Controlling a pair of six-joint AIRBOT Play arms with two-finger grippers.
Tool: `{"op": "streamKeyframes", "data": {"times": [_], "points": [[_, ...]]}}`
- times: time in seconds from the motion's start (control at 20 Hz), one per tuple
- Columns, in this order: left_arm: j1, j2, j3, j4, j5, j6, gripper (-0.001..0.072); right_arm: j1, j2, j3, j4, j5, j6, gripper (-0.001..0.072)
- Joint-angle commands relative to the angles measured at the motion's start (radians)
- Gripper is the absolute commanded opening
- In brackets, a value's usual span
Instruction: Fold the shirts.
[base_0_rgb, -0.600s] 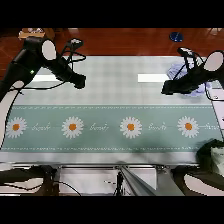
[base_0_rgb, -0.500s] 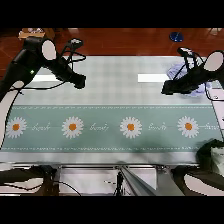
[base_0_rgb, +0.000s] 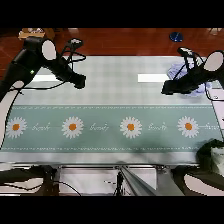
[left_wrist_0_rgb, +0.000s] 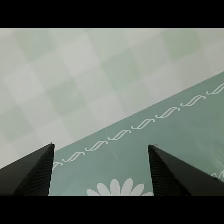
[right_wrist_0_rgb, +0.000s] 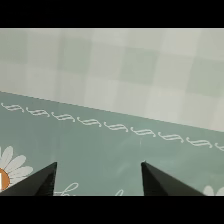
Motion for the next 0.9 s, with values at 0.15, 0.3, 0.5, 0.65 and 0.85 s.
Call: {"op": "streamKeyframes", "data": {"times": [0.15,0.3,0.5,0.65,0.85], "points": [[-0.001,0.000,0.000,0.000,0.000,0.000,0.0720,0.000,-0.001,0.001,0.002,-0.032,0.001,0.0586],[-0.001,0.000,0.000,0.000,0.000,0.000,0.0720,0.000,-0.001,0.001,0.000,-0.108,0.001,0.0585],[-0.001,-0.002,0.000,-0.005,0.021,0.000,0.0720,0.000,-0.001,0.001,-0.033,-0.256,0.001,0.0576],[-0.002,-0.012,0.000,-0.005,0.027,0.000,0.0720,-0.002,-0.001,0.001,-0.264,-0.465,0.131,0.0572],[-0.003,-0.021,0.000,-0.008,-0.023,-0.006,0.0695,-0.088,-0.034,0.001,-0.463,-0.604,0.338,0.0572]]}}
